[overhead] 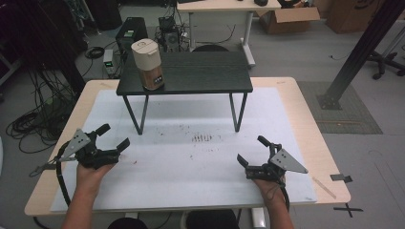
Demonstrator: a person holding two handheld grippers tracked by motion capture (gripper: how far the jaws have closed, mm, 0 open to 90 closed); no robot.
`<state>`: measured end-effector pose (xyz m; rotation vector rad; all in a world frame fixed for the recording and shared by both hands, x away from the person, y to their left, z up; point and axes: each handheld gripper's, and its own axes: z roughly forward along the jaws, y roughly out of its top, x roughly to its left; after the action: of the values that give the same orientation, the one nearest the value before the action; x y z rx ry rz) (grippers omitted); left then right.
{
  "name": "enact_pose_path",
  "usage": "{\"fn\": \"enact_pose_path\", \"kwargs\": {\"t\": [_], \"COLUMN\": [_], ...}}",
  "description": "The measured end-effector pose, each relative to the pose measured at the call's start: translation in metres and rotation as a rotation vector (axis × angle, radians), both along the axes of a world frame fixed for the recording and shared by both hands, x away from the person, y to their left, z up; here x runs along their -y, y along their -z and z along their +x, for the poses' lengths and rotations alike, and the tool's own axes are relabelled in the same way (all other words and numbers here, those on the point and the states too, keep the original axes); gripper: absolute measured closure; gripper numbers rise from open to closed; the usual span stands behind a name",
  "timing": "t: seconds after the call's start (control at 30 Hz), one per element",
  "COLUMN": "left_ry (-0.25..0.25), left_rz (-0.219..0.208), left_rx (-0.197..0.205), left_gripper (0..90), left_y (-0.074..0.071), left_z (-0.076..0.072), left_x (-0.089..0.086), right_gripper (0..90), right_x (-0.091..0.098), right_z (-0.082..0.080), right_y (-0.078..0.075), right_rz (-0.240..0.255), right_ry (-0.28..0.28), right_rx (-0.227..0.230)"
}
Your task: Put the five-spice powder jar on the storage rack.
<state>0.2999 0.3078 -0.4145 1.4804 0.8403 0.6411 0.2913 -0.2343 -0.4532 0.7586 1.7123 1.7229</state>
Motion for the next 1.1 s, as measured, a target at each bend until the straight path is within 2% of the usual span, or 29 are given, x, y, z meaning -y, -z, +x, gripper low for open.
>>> {"fn": "enact_pose_path", "kwargs": {"t": [0.17,0.23,0.5,0.77,1.1], "left_ry": [-0.002,-0.014,-0.012,-0.026,-0.027], "left_rz": [-0.012,-0.001,0.010,-0.011,-0.011], "left_rx": [0.011,0.017,0.028,0.030,0.072], "left_gripper": [0.2,0.2,0.2,0.2,0.2], "left_y": [0.011,0.016,0.021,0.033,0.039], "left_z": [-0.003,-0.006,-0.009,-0.011,-0.016], "left_x": [-0.001,0.000,-0.001,0.000,0.000], "right_gripper": [0.0,0.0,0.0,0.0,0.0], "right_x": [0.000,0.000,0.000,-0.001,-0.001], "right_z": [0.000,0.000,0.000,0.001,0.001], "right_y": [0.000,0.000,0.000,0.000,0.000], "right_rz": [-0.001,-0.004,-0.004,-0.005,-0.005], "right_ry": [0.001,0.001,0.001,0.000,0.000], "right_rx": [-0.004,-0.004,-0.004,-0.006,-0.010]}}
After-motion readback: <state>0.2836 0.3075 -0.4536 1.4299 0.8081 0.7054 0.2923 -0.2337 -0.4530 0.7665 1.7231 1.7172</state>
